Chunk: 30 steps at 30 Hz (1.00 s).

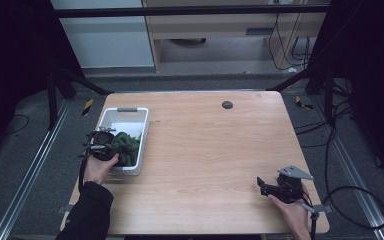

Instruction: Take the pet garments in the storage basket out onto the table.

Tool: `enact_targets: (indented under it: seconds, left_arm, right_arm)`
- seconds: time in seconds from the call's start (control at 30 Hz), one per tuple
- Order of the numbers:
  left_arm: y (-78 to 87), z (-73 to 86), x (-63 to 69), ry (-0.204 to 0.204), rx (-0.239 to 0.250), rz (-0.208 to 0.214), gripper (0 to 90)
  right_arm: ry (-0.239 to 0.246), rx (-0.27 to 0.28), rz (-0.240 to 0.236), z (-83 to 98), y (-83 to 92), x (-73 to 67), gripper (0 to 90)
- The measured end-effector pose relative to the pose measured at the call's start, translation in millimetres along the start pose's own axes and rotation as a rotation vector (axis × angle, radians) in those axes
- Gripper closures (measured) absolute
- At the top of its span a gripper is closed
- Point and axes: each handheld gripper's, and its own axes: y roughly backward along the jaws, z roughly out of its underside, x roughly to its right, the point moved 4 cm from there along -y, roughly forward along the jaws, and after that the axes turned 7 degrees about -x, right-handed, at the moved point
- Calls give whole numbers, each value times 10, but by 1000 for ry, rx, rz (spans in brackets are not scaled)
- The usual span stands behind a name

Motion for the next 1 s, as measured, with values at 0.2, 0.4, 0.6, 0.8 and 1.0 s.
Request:
enact_targets:
  seconds: [0.2,0.4,0.6,0.8,1.0]
  left_arm:
    - [168,-6,-65,16,57,45,765]
    - [233,-24,-102,1,53,42,767]
    - [374,-54,-121,-10,66,41,768]
    - [585,-89,-105,-31,84,59,768]
    - [720,-119,-52,-69,86,64,768]
  right_arm:
    - [1,-1,2,1,-6,1,104]
    - [0,-5,1,1,-10,-6,104]
    - [7,-1,-3,-5,-9,-12,105]
    - [4,-4,0,0,-13,-12,104]
    - [6,-4,1,2,-13,-13,104]
